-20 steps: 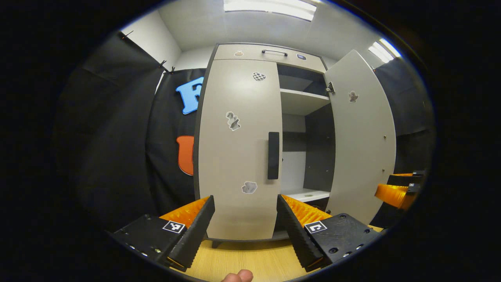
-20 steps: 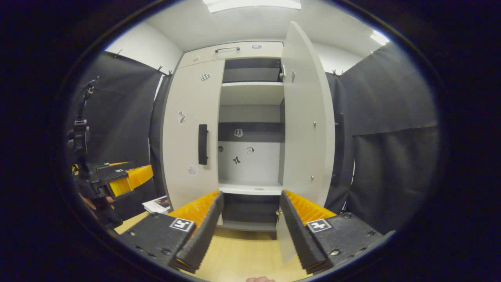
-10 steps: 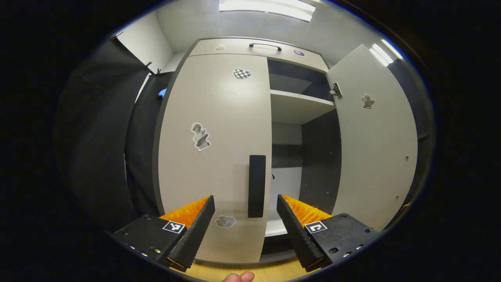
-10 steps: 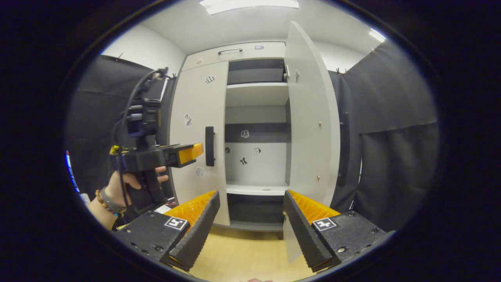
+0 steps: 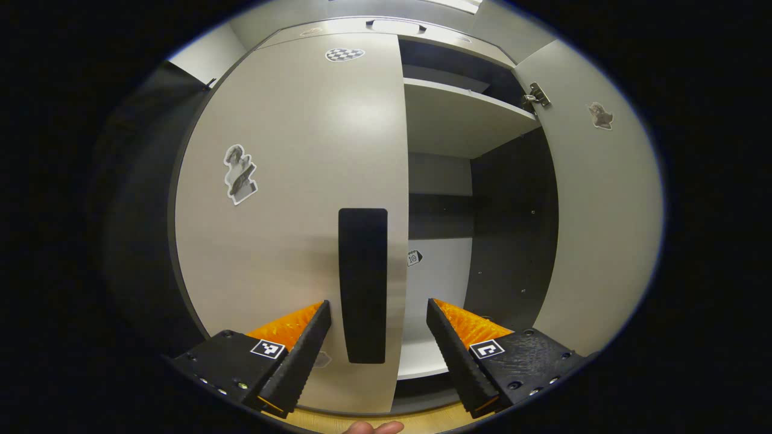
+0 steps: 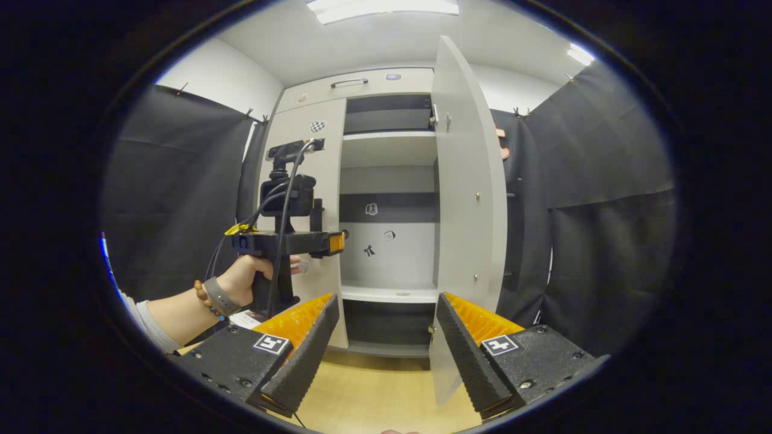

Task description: Open the right door of the double-door shoe cabinet with the right hand, and open the left door with the left hand.

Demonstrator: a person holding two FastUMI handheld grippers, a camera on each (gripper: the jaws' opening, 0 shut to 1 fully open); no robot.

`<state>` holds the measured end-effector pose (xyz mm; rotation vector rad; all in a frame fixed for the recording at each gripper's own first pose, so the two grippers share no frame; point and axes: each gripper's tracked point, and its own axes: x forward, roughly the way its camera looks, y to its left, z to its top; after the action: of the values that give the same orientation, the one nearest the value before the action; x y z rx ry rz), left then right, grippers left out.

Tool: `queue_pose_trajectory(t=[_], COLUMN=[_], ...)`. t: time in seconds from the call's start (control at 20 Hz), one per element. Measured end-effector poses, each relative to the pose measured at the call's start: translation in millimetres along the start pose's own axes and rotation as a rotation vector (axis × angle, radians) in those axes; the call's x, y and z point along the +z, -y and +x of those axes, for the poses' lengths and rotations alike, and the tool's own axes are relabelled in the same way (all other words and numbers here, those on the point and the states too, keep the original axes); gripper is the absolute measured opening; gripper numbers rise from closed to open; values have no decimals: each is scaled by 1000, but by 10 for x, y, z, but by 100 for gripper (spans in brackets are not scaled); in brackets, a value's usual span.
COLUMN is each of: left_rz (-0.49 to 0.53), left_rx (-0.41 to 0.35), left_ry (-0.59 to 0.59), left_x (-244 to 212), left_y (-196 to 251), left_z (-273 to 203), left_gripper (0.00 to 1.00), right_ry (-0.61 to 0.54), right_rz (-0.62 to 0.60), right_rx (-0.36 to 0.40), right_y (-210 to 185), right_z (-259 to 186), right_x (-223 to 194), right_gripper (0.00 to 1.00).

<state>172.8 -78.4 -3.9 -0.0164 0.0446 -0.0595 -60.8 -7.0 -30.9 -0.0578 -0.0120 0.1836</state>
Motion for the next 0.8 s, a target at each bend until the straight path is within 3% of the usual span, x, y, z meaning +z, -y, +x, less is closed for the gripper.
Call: queue_pose_trajectory(t=[0.2, 0.35, 0.6, 0.7, 0.75, 0.8], left_rz=[3, -2, -16, -15, -12, -11], left_rx=[34, 42, 53, 65, 55, 34], left_ry=[-1, -1, 6, 0, 9, 3], left_x=[-11, -8, -2, -30, -10, -31], left_y=[-65, -89, -132, -196, -178, -124], left_z=[27, 35, 34, 34, 38, 14], left_gripper=[94, 81, 76, 65, 49, 48], right_ry=[-13, -10, -7, -10, -12, -15], right_rz=[16, 23, 38, 35, 33, 29], right_rx=[2, -1, -1, 6, 11, 12], right_y=[14, 39, 62, 48, 36, 24], right_z=[67, 98, 145, 159, 160, 169], right_x=[-53, -57, -49, -59, -76, -86], right_gripper=[100, 100, 100, 100, 100, 100])
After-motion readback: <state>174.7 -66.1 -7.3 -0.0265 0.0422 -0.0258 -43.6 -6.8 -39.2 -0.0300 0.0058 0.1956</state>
